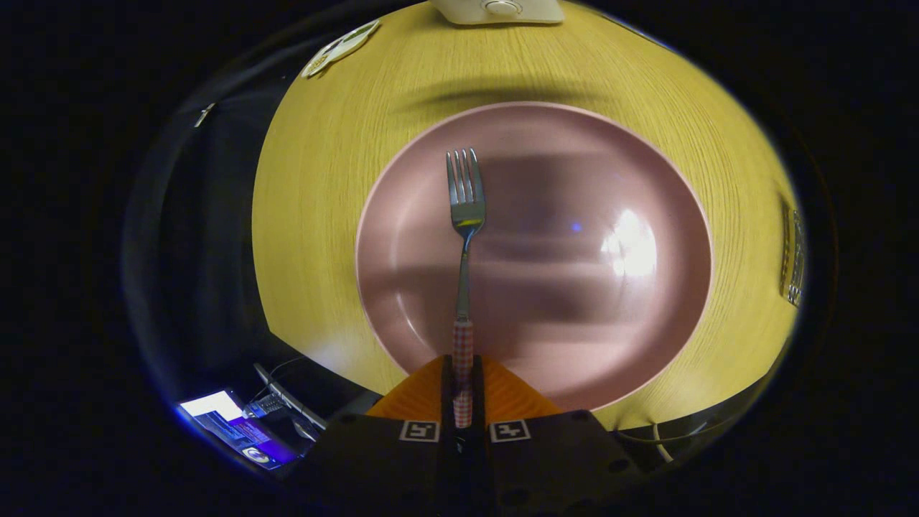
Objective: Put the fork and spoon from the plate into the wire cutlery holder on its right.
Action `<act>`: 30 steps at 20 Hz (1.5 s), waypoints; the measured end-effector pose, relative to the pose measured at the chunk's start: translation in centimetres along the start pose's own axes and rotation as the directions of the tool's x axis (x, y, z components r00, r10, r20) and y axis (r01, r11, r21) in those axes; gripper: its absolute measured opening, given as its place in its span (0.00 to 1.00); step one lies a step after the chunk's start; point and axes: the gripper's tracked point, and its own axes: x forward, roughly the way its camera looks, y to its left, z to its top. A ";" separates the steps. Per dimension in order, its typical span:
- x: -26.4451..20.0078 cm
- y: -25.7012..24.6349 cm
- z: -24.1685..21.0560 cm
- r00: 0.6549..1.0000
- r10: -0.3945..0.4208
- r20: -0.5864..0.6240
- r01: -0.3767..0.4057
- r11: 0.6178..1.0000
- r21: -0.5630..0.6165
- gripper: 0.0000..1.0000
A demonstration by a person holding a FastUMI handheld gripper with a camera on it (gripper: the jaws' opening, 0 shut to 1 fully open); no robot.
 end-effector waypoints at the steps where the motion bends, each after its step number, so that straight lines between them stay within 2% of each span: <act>1: -0.7 -0.2 -0.2 1.000 0.021 -0.003 -0.021 1.000 -0.007 0.10; 4: -3.4 -0.4 -0.7 0.996 0.093 -0.011 -0.093 0.996 -0.007 0.10; 8: -9.8 -2.4 -1.9 0.989 0.149 -0.016 -0.150 0.983 -0.107 0.10; 13: -19.7 -7.6 -3.1 0.987 0.161 -0.024 -0.162 0.964 -0.211 0.10; 16: -24.7 -13.1 -3.2 0.996 0.083 -0.035 -0.089 0.965 -0.246 0.10; 20: -28.8 -21.2 -2.8 0.992 -0.068 -0.108 0.043 0.975 -0.216 0.10; 23: -29.8 -26.0 -3.7 0.954 -0.177 -0.241 0.128 0.970 -0.205 0.10; 25: -30.2 -27.8 -3.9 0.919 -0.216 -0.329 0.157 0.968 -0.196 0.10; 30: -29.6 -29.6 -4.0 0.799 -0.284 -0.530 0.219 0.958 -0.184 0.10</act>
